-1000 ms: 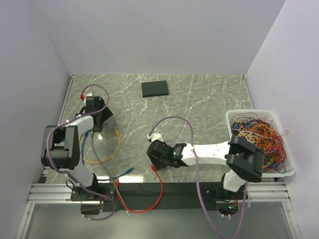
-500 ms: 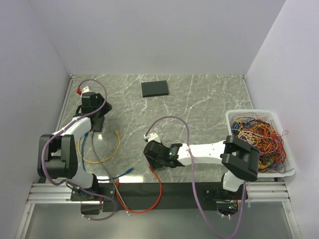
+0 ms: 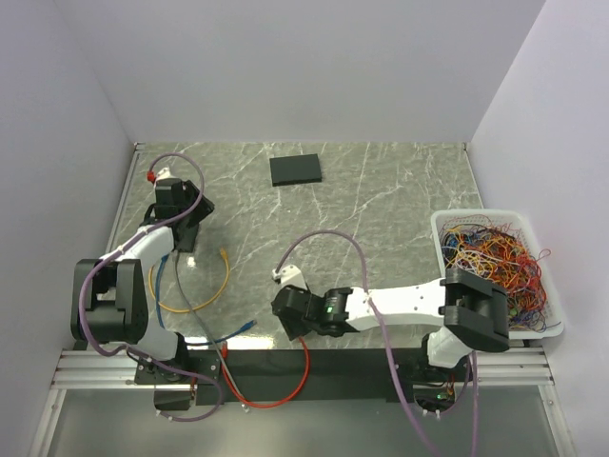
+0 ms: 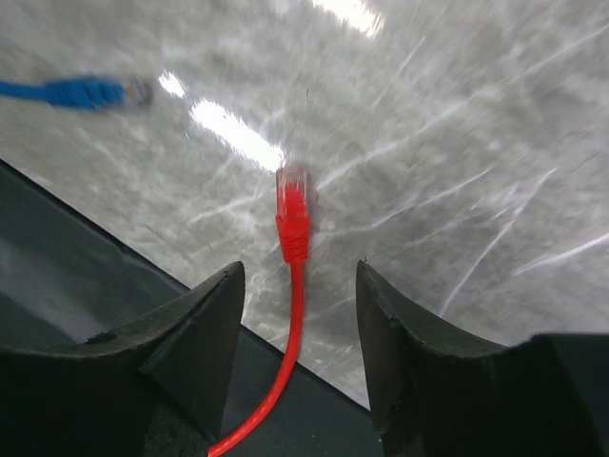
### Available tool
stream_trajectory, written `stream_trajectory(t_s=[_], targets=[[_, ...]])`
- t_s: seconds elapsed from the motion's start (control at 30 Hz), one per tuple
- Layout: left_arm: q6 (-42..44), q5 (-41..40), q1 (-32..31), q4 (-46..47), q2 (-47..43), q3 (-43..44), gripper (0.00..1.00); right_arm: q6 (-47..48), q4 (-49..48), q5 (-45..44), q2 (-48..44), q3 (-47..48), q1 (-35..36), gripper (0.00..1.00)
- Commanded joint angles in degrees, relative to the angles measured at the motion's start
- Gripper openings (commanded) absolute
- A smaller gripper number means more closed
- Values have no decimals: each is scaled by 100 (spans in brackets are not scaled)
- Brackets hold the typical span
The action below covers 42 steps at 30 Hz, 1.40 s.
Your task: Insert the plug into the switch port
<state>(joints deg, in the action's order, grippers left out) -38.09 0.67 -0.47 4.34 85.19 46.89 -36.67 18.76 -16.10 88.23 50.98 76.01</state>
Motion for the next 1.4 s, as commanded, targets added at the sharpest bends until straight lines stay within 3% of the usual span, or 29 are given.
stream_trajectory(t_s=[0.0, 0.43, 0.53, 0.67, 0.77, 1.0, 1.1, 1.37], targets=[[117, 144, 21, 278, -248, -84, 54, -236, 250, -297, 334, 210, 221, 57], [100, 232, 29, 322, -275, -189, 53, -359, 514, -622, 1030, 536, 397, 41], [100, 241, 29, 348, -275, -216, 53, -341, 488, -675, 1153, 536, 389, 33], [100, 250, 21, 357, -257, -216, 53, -324, 383, -702, 1320, 492, 397, 11], [100, 425, 29, 550, -275, -303, 53, -324, 216, -798, 1320, 387, 406, 5], [187, 1092, -23, 1112, -555, -532, 53, 80, -39, -1168, 426, 35, -32, 0], [188, 1786, -164, 1657, -748, -707, 53, 519, -355, -1045, -111, -70, -402, 0], [223, 2639, -647, 2650, -1232, -1024, 53, 1750, -2558, 727, -1999, -1281, -1360, 0]])
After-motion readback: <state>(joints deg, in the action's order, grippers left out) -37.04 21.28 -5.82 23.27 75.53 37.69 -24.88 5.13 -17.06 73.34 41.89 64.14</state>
